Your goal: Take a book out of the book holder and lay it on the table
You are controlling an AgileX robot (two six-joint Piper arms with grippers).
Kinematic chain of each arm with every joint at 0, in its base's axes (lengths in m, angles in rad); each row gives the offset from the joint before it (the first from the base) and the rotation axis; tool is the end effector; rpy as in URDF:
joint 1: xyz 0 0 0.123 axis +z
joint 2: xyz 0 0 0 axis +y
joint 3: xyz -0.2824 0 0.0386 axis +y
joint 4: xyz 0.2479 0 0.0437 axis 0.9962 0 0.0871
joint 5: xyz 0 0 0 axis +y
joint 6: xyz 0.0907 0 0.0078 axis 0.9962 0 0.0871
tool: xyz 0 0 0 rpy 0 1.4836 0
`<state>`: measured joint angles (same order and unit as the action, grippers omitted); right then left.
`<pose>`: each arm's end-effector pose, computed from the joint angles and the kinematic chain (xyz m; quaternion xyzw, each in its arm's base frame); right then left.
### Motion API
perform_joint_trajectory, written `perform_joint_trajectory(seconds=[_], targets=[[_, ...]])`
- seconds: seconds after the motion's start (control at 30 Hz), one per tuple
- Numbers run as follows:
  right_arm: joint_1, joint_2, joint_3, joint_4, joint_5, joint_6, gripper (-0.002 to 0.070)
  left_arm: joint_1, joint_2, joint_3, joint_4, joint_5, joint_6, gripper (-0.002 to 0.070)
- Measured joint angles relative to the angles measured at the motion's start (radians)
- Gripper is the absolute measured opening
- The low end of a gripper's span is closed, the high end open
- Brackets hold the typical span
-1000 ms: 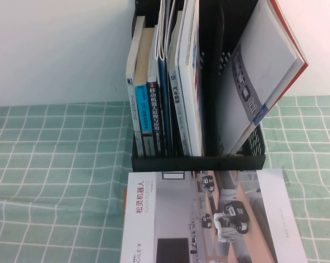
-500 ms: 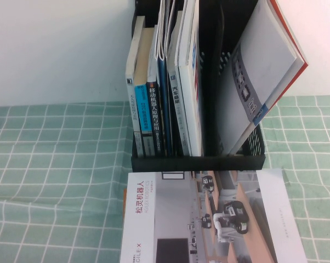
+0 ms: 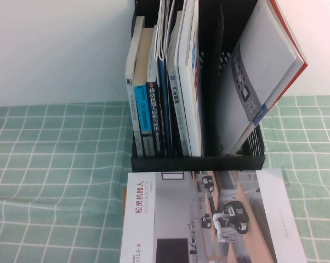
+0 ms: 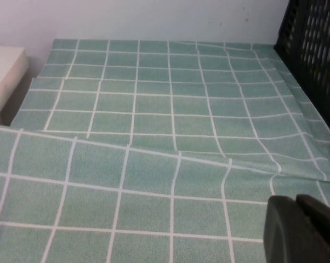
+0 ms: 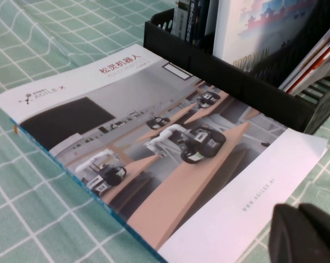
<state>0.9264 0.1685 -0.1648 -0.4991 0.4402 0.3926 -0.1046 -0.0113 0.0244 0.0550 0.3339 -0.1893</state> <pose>0.0515 0.0376 0.2240 -0.3290 0.7351 0.1697 0.5679 0.0535 -0.0040 0.1754 -0.0185 0.7924 -0.0665 0.6061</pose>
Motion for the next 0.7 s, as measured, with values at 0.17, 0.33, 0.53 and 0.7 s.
perform_joint_trajectory(seconds=[0.17,0.33,0.53,0.7], targets=[[0.0,0.0,0.0,0.0,0.0,0.0,-0.0002,0.0,0.0,0.0,-0.006,0.002,0.0,-0.0002],[0.0,0.0,0.0,0.0,0.0,0.0,-0.0002,0.0,0.0,0.0,-0.008,0.003,-0.001,-0.0002],[0.0,0.0,0.0,0.0,0.0,0.0,-0.0002,0.0,0.0,0.0,-0.008,0.003,-0.001,-0.0002],[0.0,0.0,0.0,0.0,0.0,0.0,-0.0002,0.0,0.0,0.0,-0.008,0.003,-0.002,-0.0003]])
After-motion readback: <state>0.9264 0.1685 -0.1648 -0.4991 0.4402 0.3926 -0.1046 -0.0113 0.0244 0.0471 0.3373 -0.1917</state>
